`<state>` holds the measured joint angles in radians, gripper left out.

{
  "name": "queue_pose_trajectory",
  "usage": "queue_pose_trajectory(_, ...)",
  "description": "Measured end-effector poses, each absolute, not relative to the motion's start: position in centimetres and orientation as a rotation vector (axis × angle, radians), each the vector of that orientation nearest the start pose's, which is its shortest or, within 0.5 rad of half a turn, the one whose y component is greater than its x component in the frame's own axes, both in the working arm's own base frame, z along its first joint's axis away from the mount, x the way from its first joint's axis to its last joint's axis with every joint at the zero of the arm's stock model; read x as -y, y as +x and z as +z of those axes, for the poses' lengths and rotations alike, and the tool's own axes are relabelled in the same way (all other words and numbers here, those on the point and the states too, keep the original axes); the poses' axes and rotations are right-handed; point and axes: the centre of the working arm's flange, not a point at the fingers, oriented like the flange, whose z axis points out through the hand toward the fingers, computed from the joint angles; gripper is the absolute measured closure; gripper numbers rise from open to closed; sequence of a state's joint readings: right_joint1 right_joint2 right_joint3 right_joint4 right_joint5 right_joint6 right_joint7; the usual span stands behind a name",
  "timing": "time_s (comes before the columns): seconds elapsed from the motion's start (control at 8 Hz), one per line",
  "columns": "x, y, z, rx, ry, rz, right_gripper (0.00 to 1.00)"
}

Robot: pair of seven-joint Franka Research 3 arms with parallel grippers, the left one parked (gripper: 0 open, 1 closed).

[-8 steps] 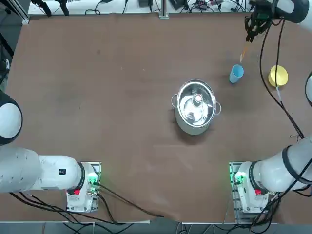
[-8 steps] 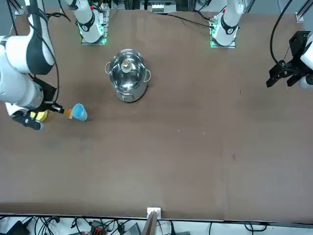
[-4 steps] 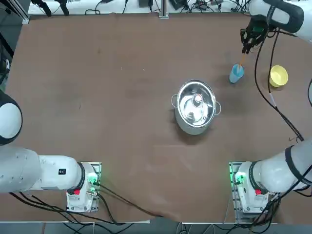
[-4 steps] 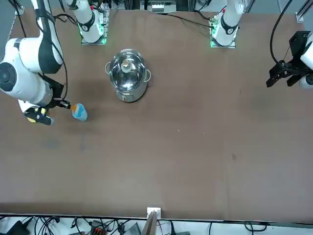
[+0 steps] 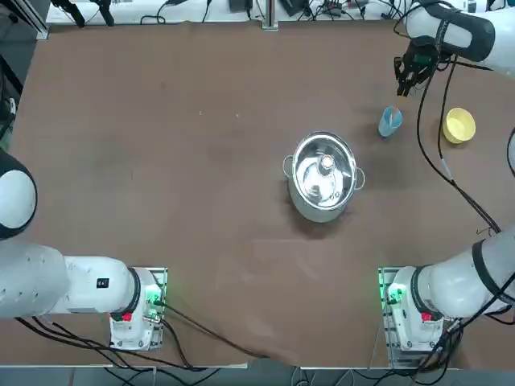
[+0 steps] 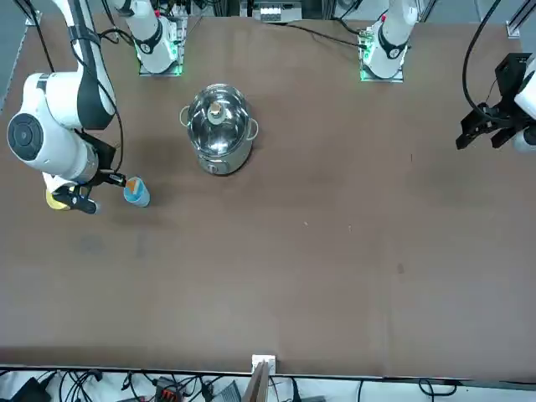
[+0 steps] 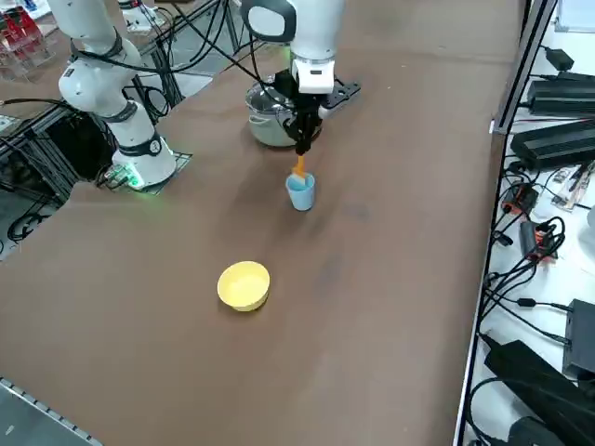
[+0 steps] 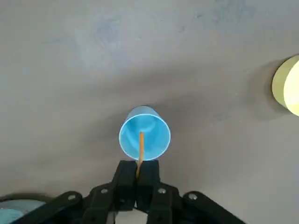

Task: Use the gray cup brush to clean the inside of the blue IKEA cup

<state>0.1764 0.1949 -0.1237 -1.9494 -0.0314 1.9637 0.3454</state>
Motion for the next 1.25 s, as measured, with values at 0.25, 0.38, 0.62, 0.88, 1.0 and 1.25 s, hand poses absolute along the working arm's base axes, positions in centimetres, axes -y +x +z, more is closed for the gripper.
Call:
queue_pose_trajectory(0.25,-2.5,57.6,35.9,-0.423,-3.232,0.284,0.96)
queue_pose_trajectory(0.38,-2.4,57.7,35.3,-0.421,-3.242,0.299,0.96)
queue_pose_trajectory(0.62,-2.0,57.9,34.3,-0.414,-3.262,0.305,0.96)
queue_pose_trajectory(0.88,-2.0,58.3,34.1,-0.419,-3.265,0.265,0.96)
queue_pose_trajectory(1.0,-2.1,58.5,34.0,-0.442,-3.262,0.240,0.96)
queue_pose_trajectory(1.25,-2.7,58.7,33.7,-0.507,-3.255,0.217,0.96)
